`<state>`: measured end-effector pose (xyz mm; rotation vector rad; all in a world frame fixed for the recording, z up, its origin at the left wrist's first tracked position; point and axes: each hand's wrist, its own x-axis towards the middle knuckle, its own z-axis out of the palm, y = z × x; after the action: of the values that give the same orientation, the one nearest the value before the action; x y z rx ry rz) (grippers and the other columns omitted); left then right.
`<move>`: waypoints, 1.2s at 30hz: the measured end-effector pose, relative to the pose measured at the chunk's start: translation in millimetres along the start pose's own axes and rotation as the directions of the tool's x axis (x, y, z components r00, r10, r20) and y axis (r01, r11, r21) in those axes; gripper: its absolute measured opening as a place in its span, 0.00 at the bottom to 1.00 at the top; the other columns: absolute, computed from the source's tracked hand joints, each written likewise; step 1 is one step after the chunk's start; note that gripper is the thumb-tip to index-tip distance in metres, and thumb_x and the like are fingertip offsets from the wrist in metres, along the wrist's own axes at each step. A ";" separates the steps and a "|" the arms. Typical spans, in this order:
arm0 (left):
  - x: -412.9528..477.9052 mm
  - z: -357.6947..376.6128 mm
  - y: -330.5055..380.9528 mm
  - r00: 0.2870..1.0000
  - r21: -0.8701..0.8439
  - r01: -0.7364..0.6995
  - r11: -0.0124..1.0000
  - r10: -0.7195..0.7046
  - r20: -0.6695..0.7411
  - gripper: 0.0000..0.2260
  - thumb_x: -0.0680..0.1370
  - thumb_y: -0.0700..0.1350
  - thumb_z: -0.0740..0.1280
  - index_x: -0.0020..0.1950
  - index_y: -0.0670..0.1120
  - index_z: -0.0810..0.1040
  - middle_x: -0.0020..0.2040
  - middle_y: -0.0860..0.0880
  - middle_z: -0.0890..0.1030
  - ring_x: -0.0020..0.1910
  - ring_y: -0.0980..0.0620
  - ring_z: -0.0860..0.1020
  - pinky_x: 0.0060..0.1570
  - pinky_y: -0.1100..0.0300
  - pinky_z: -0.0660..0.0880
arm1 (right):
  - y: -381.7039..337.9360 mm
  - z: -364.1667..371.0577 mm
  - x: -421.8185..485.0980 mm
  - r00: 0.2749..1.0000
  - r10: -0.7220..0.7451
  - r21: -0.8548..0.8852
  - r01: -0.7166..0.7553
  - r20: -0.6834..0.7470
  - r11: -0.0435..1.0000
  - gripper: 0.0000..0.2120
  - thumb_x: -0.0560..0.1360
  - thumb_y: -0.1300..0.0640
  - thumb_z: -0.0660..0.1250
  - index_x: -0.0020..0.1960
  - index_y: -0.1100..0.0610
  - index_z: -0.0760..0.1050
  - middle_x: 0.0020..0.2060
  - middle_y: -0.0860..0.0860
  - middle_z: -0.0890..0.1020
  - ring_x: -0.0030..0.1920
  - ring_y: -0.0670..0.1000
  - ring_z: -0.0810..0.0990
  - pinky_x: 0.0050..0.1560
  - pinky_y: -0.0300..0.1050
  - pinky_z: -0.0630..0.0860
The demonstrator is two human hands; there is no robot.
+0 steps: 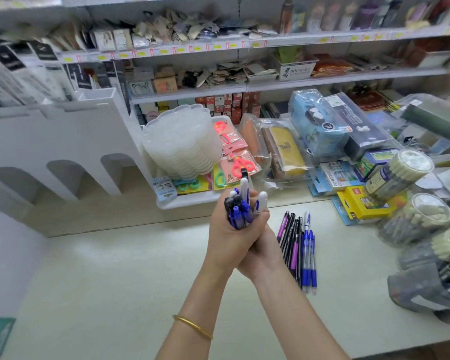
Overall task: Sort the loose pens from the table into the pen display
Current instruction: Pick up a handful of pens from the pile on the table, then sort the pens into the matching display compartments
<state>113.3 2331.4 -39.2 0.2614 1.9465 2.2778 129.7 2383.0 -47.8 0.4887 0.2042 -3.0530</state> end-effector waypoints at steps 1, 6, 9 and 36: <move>-1.0 -1.2 -1.6 0.999 -0.031 0.018 0.999 -0.019 -0.034 0.15 0.65 0.38 0.74 0.43 0.58 0.80 0.40 0.54 0.83 0.45 0.55 0.82 0.49 0.54 0.78 | 2.5 1.2 -0.7 0.999 0.031 -0.005 -0.031 -0.028 0.999 0.09 0.70 0.56 0.68 0.43 0.60 0.85 0.43 0.53 0.86 0.42 0.50 0.85 0.39 0.41 0.81; -1.4 -22.4 11.8 0.990 -0.077 0.080 0.994 -0.088 -0.113 0.09 0.68 0.43 0.69 0.47 0.45 0.74 0.29 0.46 0.74 0.28 0.49 0.72 0.33 0.55 0.71 | 4.7 -14.6 1.4 0.963 0.152 -0.400 -0.232 -0.221 0.887 0.13 0.78 0.54 0.58 0.53 0.57 0.78 0.48 0.54 0.82 0.45 0.51 0.81 0.42 0.44 0.79; -10.8 -42.1 18.4 0.982 -0.079 0.160 0.984 -0.167 -0.085 0.10 0.70 0.42 0.66 0.49 0.42 0.71 0.27 0.46 0.72 0.25 0.49 0.70 0.29 0.57 0.70 | -0.9 -8.6 3.0 0.977 -0.082 -0.692 -0.079 -0.196 0.718 0.11 0.80 0.57 0.58 0.54 0.60 0.78 0.45 0.54 0.82 0.39 0.52 0.80 0.37 0.46 0.76; -182.0 -347.6 92.9 0.905 -0.233 0.183 0.955 -0.256 -0.340 0.05 0.78 0.38 0.62 0.50 0.38 0.75 0.35 0.40 0.81 0.30 0.43 0.80 0.30 0.55 0.77 | 321.2 86.8 -32.8 0.895 0.317 -0.948 0.311 0.314 0.063 0.06 0.76 0.66 0.64 0.44 0.59 0.68 0.26 0.51 0.73 0.23 0.49 0.69 0.22 0.41 0.66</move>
<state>216.3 1942.8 -8.1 -0.4182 1.7631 2.4712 154.3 2053.7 4.7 -0.3796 2.0642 -1.9431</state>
